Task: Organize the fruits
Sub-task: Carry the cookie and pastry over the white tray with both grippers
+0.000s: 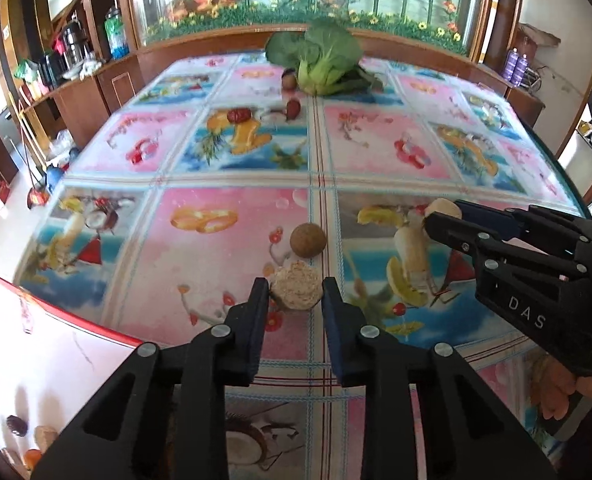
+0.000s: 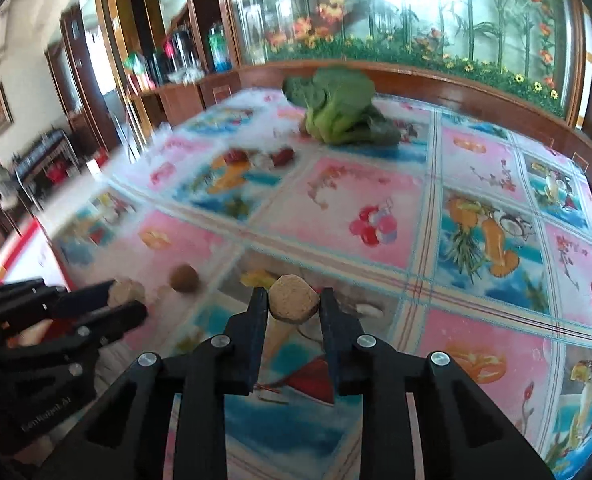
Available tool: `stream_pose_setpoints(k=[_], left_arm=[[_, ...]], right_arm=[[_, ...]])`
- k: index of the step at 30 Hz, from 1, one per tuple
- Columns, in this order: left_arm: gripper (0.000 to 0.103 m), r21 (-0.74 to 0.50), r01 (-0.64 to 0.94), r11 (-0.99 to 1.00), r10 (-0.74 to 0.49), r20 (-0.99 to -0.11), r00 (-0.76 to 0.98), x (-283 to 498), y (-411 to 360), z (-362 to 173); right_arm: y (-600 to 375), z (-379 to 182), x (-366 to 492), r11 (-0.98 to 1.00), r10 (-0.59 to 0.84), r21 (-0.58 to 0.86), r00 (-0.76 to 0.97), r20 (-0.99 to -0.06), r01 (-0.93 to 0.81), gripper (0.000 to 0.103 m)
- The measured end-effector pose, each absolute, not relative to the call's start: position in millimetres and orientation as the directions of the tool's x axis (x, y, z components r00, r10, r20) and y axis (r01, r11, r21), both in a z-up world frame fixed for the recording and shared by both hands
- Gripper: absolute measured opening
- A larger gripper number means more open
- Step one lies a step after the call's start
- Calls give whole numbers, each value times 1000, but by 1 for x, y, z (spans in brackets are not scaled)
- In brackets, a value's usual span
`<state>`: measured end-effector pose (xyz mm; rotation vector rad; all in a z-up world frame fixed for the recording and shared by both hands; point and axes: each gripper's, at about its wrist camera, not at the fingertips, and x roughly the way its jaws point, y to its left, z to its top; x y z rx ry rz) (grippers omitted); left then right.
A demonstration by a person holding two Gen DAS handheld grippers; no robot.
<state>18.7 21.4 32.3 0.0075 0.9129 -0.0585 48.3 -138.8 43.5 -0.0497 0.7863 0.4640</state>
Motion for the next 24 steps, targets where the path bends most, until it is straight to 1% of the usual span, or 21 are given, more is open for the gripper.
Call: stream_pose_setpoints(k=[3,8,15,24], left_arm=[[29,-8,57,998,-43,-760,649,7,21,50],[29,11,36,999,-18,-710,704,-13,27,76],[29,49,-33,998,57,-662,748,-35,47,96],[29,51,-89,995,101,-620,778,-68,80,112]], right_arm=[[-138,55,41,893,420,166,640,-644,-419,25],[-134,65,30,879,464,216,662,-589,-425,25],[-123,72,9,855,509,237,664,-548,-461,25],[-99,80,-18,830,552,266,657,-512,-490,25]])
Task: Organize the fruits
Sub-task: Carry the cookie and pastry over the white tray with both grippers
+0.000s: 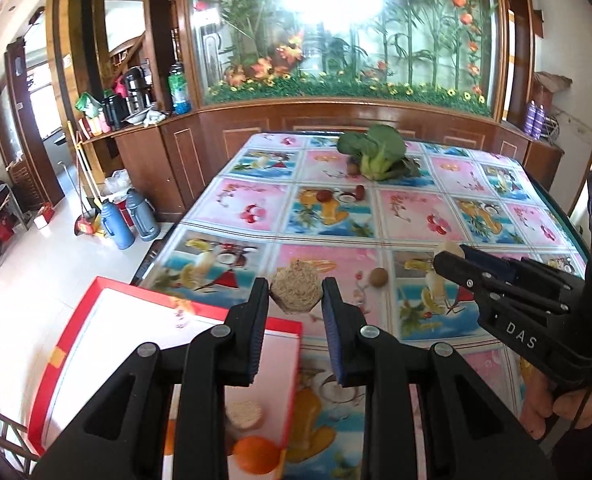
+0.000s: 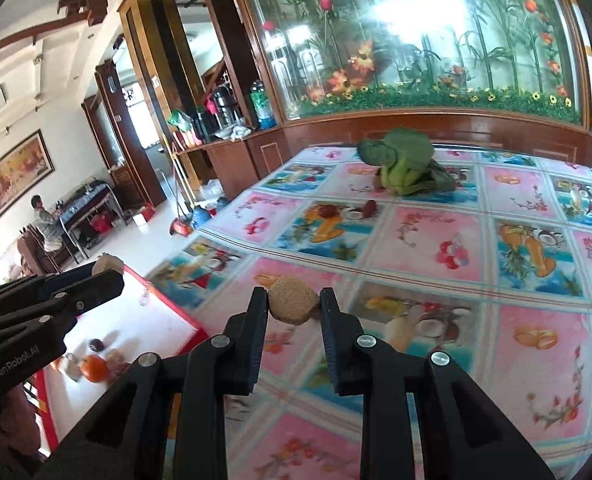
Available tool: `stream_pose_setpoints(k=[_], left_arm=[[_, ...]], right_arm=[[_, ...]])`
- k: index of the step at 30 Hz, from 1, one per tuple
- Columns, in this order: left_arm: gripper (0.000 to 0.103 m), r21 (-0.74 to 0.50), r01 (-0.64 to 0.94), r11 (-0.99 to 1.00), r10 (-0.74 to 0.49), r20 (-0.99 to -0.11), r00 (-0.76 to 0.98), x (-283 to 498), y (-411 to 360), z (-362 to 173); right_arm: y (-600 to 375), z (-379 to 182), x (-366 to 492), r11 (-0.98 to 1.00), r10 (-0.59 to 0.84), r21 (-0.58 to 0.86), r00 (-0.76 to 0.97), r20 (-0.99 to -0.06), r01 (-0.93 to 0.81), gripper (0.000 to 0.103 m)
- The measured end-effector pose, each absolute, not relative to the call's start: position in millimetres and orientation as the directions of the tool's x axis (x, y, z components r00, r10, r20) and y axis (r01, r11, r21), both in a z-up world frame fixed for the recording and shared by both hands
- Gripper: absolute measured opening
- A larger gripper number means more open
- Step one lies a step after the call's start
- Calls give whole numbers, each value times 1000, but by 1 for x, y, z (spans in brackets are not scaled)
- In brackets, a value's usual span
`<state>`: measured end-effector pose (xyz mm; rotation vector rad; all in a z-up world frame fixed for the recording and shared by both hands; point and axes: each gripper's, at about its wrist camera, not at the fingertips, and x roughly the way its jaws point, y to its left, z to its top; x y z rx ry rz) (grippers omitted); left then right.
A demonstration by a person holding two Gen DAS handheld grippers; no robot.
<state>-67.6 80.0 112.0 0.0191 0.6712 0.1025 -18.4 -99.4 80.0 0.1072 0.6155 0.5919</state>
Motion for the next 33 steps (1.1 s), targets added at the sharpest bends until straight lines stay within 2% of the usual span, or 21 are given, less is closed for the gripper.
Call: stream_pose_setpoints(k=[4,9,20,33], left_arm=[[29,43,-109,993,113,-604,789,-79,96,117],[29,22,-133,991,119,-600,791,-96,118,116],[29,-14,-221,975,165,-619,768,-135,176,103],[29,-35,-289,957,198,-649,734,-173,219,80]], right_arm=[[-86,84,-38,833,551,257,685,-478,-490,25],[-69,82,-56,815,580,316,676,-455,-486,25],[2,72,-89,745,658,322,563,-500,-584,25],[40,67,-124,706,677,300,488,-551,-641,25]])
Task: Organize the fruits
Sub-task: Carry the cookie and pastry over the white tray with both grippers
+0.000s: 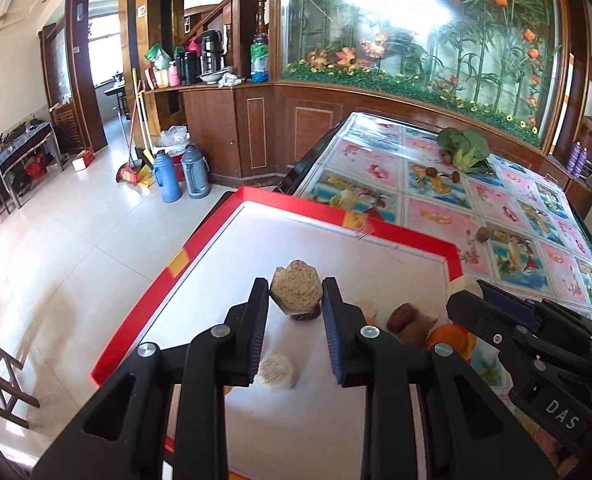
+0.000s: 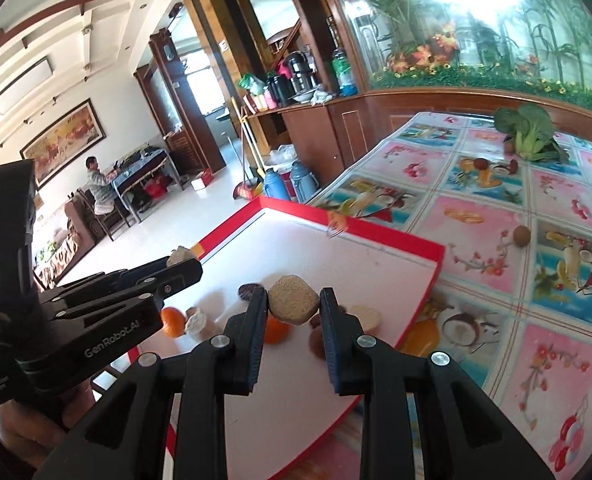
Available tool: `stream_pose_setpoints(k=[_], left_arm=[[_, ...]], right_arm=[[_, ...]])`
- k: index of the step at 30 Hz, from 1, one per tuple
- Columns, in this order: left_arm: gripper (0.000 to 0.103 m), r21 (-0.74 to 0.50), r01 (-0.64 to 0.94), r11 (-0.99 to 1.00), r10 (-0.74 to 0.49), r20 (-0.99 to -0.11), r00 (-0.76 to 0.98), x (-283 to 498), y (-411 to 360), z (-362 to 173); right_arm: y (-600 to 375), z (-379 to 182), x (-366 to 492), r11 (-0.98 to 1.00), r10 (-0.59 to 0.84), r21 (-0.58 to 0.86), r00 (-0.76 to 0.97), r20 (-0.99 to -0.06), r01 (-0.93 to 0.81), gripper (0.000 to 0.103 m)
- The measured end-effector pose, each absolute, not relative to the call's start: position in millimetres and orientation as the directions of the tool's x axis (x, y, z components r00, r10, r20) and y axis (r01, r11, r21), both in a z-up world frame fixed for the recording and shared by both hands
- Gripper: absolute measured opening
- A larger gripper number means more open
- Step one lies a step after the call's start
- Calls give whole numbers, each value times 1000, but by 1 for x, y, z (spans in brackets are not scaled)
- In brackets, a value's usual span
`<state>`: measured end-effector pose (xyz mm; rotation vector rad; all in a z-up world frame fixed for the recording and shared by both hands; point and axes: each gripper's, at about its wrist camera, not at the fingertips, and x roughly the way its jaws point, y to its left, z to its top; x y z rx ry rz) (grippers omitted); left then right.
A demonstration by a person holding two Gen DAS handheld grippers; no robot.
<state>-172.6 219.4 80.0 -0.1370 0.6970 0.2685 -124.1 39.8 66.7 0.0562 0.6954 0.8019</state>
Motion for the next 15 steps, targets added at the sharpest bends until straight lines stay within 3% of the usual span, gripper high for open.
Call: stream_pose_setpoints(k=[15], left_arm=[[29,-37,-323,946,209,-693,690,-187,245,56]], right_arm=[[63,48,-135,699,652,268,438,-619,-663,25]])
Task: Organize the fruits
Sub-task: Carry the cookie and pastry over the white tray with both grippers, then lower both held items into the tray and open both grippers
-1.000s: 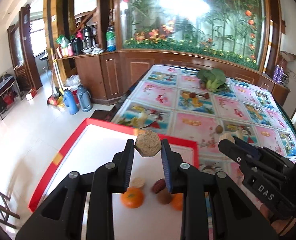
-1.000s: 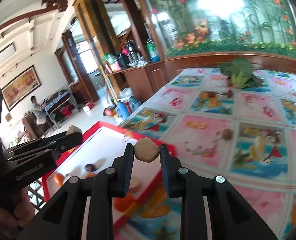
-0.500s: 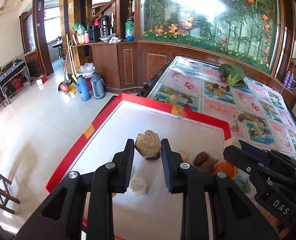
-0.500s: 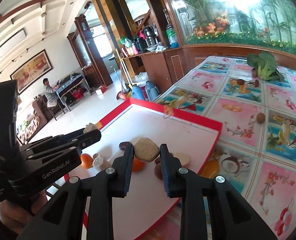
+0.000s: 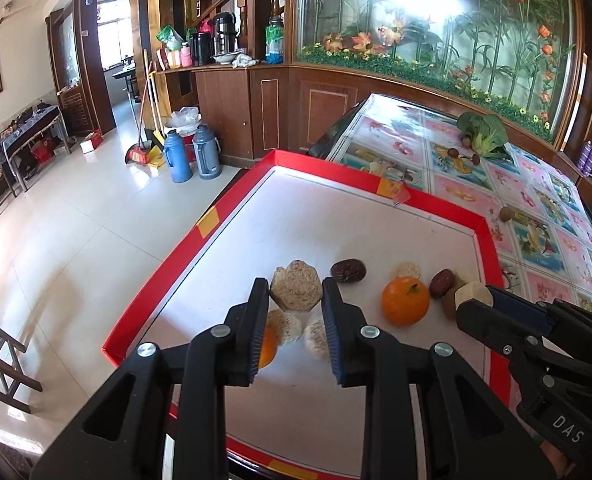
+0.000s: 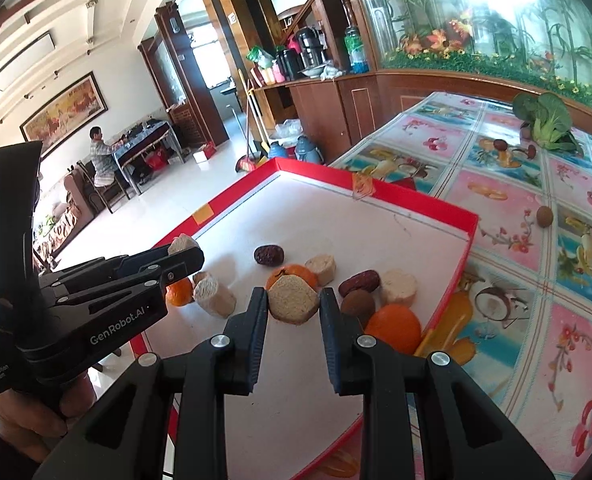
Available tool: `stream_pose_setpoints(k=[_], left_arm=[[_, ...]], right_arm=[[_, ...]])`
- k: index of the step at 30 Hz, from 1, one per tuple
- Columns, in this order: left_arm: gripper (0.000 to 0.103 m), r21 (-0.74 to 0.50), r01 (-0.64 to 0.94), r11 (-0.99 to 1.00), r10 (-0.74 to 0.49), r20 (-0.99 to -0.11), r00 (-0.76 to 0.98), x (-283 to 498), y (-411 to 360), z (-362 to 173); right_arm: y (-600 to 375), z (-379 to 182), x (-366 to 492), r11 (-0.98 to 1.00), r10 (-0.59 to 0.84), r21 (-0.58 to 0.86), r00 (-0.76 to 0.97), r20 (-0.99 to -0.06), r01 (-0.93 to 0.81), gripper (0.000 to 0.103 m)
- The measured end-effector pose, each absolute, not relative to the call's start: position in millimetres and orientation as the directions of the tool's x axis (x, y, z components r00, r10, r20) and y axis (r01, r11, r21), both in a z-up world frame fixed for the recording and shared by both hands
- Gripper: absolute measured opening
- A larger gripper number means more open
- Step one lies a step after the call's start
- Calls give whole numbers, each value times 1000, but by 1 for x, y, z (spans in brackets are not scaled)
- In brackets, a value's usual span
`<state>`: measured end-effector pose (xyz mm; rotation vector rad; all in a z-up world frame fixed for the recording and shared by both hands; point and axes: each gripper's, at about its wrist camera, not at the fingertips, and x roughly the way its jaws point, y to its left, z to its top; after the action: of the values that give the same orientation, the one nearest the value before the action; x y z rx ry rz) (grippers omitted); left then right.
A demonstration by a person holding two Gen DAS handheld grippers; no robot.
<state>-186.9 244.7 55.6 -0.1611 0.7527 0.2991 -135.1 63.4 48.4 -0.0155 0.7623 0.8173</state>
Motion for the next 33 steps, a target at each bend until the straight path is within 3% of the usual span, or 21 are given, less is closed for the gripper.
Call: stream_pose_setpoints(k=[33], left_arm=[[29,2,-345,939,242,-715,655,-175,252,42]], right_arm=[[77,27,-136,681,646,265,390,-656,-683,25]])
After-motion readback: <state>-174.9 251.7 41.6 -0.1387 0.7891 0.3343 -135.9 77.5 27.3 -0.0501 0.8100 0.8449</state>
